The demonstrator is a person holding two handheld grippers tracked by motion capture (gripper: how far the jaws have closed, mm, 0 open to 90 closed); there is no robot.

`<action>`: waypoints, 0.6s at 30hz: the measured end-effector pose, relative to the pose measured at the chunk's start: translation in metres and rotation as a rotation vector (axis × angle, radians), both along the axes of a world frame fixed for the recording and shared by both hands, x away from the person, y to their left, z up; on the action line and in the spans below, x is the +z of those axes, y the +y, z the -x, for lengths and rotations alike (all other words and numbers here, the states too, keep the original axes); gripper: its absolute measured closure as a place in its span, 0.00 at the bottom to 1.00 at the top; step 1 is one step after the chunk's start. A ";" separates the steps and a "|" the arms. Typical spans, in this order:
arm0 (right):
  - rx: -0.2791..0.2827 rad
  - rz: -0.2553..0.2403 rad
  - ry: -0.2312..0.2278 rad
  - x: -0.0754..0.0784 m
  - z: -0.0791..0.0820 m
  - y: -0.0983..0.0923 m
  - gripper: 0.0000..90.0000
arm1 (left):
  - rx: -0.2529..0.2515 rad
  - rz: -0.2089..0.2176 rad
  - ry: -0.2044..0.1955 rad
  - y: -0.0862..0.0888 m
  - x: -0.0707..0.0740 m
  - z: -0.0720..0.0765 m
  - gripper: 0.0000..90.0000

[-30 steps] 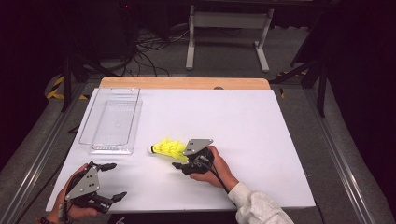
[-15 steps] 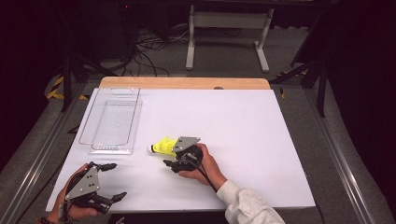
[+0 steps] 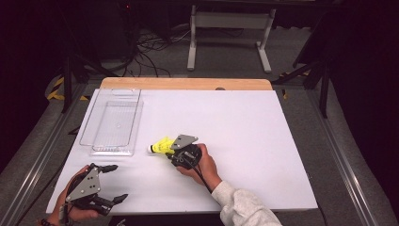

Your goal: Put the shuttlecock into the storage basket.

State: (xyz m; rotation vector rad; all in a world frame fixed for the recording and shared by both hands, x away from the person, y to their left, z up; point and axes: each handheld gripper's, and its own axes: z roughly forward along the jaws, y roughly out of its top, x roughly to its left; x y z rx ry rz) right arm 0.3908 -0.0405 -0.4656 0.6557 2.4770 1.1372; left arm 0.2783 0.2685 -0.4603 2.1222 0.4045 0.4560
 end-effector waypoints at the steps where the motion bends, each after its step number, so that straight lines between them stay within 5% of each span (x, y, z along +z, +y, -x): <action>1: -0.006 0.002 -0.005 0.000 0.000 0.001 0.83 | 0.000 -0.001 0.000 0.000 0.000 0.000 0.08; 18: -0.005 0.036 -0.055 -0.002 0.005 0.004 0.93 | -0.001 -0.002 -0.002 0.000 0.000 0.000 0.08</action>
